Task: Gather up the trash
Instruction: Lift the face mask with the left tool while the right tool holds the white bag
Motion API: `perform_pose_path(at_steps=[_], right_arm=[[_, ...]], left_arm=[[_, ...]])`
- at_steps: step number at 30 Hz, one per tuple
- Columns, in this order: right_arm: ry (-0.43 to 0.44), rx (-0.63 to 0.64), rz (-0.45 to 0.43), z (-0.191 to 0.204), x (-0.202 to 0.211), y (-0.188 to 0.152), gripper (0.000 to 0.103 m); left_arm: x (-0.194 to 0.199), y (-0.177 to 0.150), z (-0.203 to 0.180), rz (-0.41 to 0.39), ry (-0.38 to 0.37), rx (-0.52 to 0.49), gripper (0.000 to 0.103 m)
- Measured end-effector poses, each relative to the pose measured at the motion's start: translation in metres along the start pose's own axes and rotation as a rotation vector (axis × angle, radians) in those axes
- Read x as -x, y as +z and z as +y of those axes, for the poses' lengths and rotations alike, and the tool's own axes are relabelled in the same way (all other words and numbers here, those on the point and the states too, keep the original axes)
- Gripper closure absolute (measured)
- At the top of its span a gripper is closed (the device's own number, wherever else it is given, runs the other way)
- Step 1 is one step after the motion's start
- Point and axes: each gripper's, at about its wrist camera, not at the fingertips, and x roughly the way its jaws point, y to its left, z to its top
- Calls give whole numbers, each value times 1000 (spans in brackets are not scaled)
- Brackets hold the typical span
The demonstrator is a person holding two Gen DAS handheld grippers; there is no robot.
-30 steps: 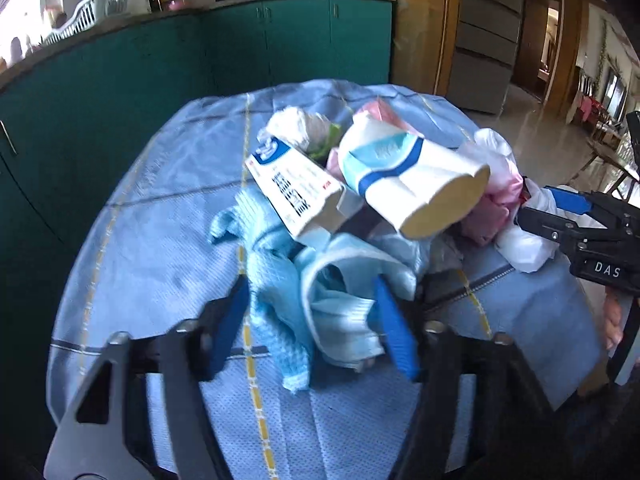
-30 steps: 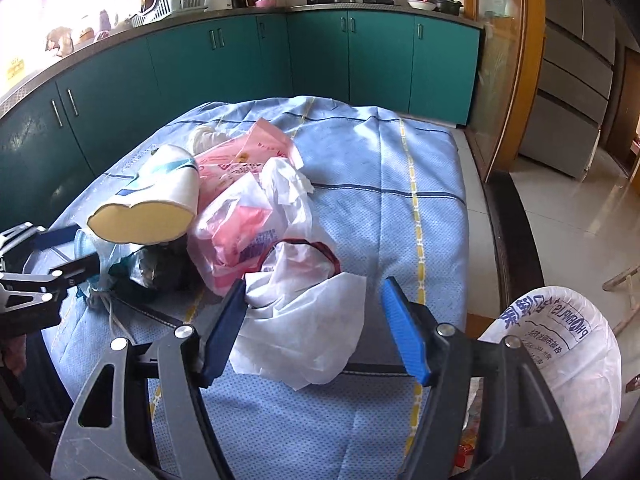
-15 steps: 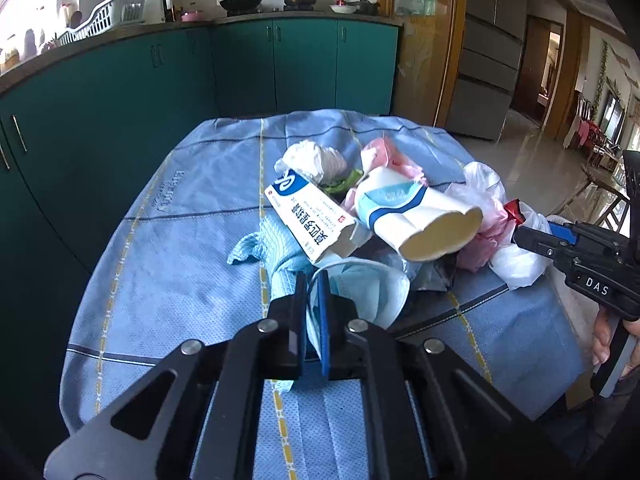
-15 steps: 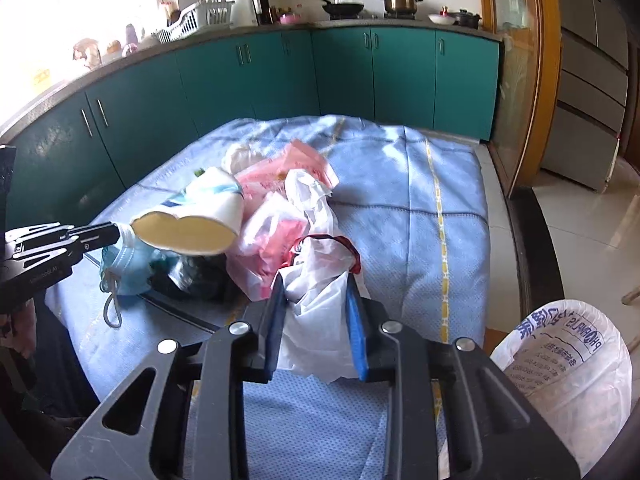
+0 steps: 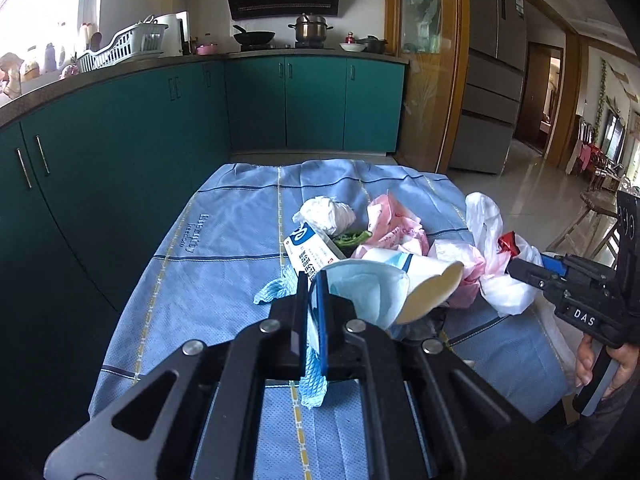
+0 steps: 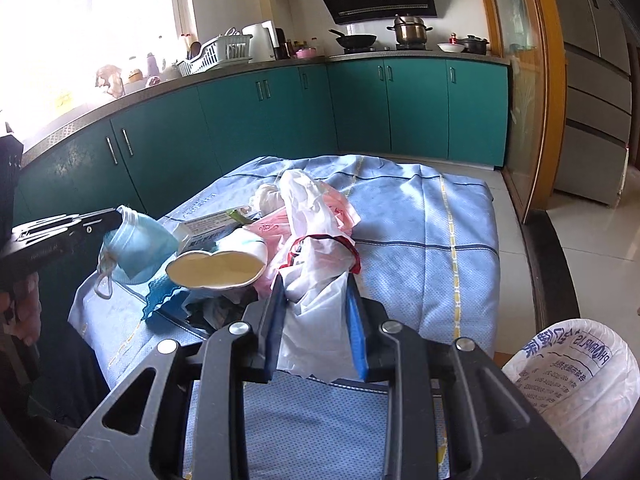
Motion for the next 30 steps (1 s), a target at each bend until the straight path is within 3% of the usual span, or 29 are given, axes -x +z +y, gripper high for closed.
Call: perform_pose_path(at_steps=[9, 12, 16, 30], right_arm=[[-26, 21, 20, 4, -6, -1, 74], [-78, 15, 52, 1, -14, -4, 74], [-82, 12, 61, 0, -17, -6, 74], [-49, 24, 25, 5, -14, -6, 74]], left_arm=[[-7, -2, -1, 21, 22, 4, 97], [-20, -8, 2, 76, 45, 19, 97], [-33, -13, 8, 124, 43, 40, 97], [-10, 0, 16, 34, 63, 58, 97]])
